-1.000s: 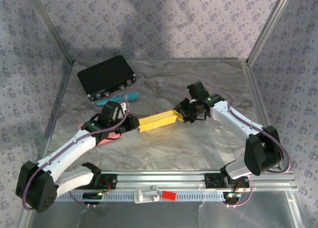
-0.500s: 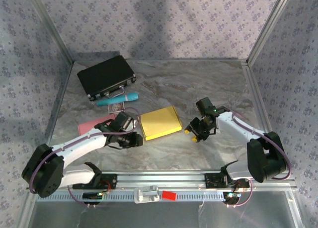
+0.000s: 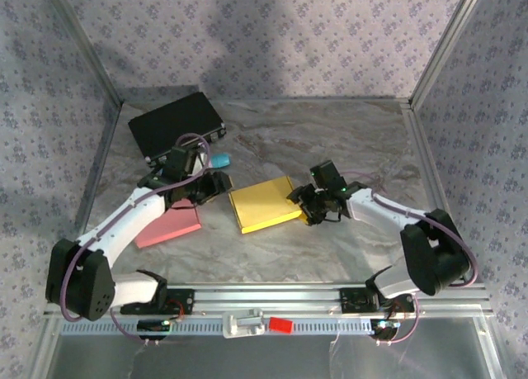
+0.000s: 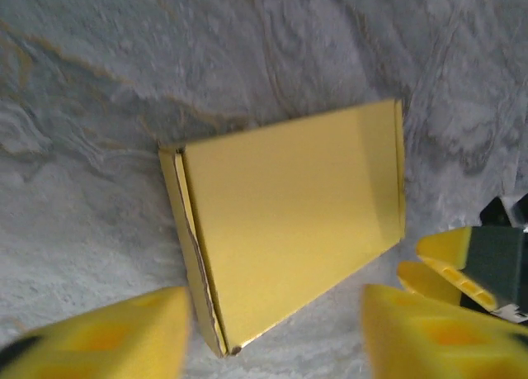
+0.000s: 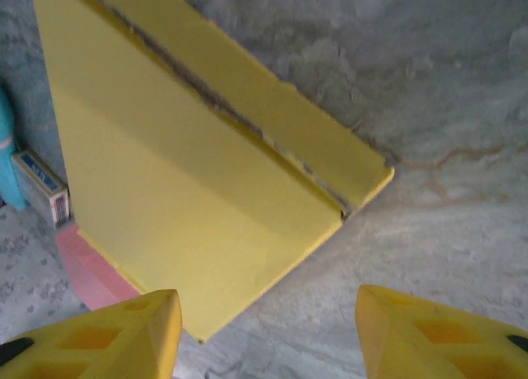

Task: Fold the paper box

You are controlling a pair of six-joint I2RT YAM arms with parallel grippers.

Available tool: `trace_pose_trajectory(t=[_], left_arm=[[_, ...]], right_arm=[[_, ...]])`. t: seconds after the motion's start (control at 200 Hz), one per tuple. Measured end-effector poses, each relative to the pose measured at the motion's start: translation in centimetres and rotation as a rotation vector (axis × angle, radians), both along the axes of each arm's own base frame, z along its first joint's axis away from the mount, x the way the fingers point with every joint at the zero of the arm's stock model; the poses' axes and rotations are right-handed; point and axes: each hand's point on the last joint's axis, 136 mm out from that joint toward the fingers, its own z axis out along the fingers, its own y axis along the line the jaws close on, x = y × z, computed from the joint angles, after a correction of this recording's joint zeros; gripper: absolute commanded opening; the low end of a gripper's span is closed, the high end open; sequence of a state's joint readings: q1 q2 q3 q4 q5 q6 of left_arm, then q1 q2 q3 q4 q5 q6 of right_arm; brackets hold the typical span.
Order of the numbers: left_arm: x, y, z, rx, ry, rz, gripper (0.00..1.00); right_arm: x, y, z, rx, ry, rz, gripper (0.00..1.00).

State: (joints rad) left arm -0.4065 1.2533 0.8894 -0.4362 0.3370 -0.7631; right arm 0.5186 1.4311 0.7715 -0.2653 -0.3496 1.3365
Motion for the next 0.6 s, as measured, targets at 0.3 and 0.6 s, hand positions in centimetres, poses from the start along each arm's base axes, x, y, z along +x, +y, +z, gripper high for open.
trace_pose_trajectory(t=[0.3, 0.6], left_arm=[[-0.8, 7.2, 9.5, 0.196, -0.417, 0.201, 1.0], [-4.2, 19.4, 8.1, 0.655, -0.505, 0.617, 1.0]], right_arm=[[2.8, -6.7, 12.4, -0.311, -0.478, -0.026, 0.99], [0.6, -21.7, 12.4, -0.834, -0.59, -0.274, 0.99]])
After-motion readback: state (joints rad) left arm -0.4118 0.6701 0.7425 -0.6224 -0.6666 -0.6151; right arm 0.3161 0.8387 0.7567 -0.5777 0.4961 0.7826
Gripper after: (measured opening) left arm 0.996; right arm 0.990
